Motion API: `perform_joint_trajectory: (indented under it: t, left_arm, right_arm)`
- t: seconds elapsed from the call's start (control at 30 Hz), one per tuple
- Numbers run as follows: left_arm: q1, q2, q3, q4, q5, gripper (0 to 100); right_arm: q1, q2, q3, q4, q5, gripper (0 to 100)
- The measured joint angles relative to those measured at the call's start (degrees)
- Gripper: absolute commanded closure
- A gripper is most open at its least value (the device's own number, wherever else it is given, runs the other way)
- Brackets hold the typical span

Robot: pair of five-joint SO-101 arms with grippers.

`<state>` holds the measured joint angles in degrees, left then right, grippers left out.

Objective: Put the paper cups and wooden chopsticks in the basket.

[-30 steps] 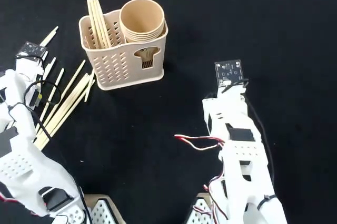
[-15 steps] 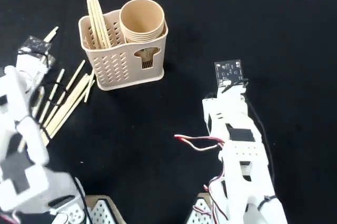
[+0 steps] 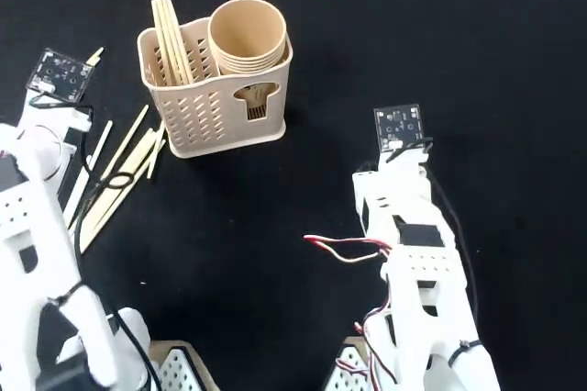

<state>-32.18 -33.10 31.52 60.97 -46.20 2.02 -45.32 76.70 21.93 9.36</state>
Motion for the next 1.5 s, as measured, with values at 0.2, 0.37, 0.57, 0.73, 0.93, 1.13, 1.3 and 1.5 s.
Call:
perform_joint_trajectory:
  t: [0.2,0.37,0.57,0.73,0.93,1.13,1.3,1.5]
  left_arm:
    - [0.0,-5.5,1.5,-2.4,8.4,97]
    - [0.0,-16.5,9.8,-12.0,20.0,97]
    - [0.0,-37.7,27.9,-33.1,33.3,97]
    - [6.2,-51.0,37.4,-54.3,42.5,97]
    - [21.3,-48.7,31.6,-61.5,43.6,97]
    - [28.8,-29.1,15.5,-61.6,44.3,97]
    - [29.2,-9.9,7.5,-61.6,52.6,97]
    - [29.1,-1.0,6.6,-61.8,55.6,97]
  right_arm:
    - [0.0,0.0,0.0,0.0,0.0,98.5]
    - [0.0,0.0,0.0,0.0,0.0,98.5]
    - [0.0,0.0,0.0,0.0,0.0,98.5]
    - [0.0,0.0,0.0,0.0,0.0,98.5]
    - [0.0,0.0,0.0,0.0,0.0,98.5]
    - [0.0,0.0,0.0,0.0,0.0,98.5]
    - [0.0,0.0,0.0,0.0,0.0,98.5]
    - [0.0,0.0,0.0,0.0,0.0,98.5]
